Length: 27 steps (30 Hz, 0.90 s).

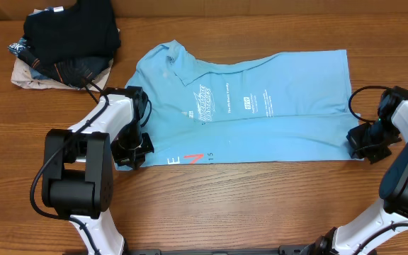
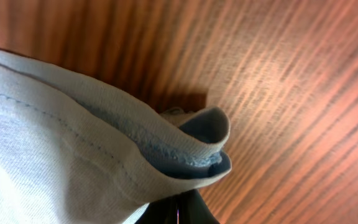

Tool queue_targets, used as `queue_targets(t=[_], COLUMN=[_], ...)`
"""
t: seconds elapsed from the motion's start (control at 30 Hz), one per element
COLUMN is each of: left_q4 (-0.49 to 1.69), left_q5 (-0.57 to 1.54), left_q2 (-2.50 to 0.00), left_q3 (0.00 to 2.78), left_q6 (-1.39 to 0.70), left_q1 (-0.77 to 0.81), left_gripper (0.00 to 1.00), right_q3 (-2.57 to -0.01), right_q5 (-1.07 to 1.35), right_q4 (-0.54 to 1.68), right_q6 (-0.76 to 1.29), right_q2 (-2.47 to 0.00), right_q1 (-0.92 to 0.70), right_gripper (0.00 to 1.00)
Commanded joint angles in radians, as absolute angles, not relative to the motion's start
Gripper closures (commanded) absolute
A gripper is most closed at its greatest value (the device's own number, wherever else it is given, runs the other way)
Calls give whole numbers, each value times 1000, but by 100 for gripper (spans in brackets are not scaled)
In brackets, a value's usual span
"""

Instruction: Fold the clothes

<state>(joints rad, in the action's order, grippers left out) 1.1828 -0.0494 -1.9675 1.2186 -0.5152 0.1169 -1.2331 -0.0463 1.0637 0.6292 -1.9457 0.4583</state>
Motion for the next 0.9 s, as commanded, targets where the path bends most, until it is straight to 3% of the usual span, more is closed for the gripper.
queue_targets(t=[0.0,0.27,0.8,0.87], left_q4=[1206,1259,1260,1259], left_q5=[-82,-171,-193,-191], left_q2=[-1970,-1970,-1879,-1846], left_q3=[1205,1178,1226,1258], left_q6=[-541,-629,-610,-580], left_q1=[111,111,115,121], left_gripper=[96,96,96,96], right_q3=[-1223,-1224,-1351,-1392], right_q5=[-119,-120,-138,-119], right_q4=[1075,1105,1196,1208], right_q6=[678,686,713,699], right_q2=[-1966,-1966,-1827,-1809], right_q1=[475,503,558,553], right_gripper=[96,96,96,85])
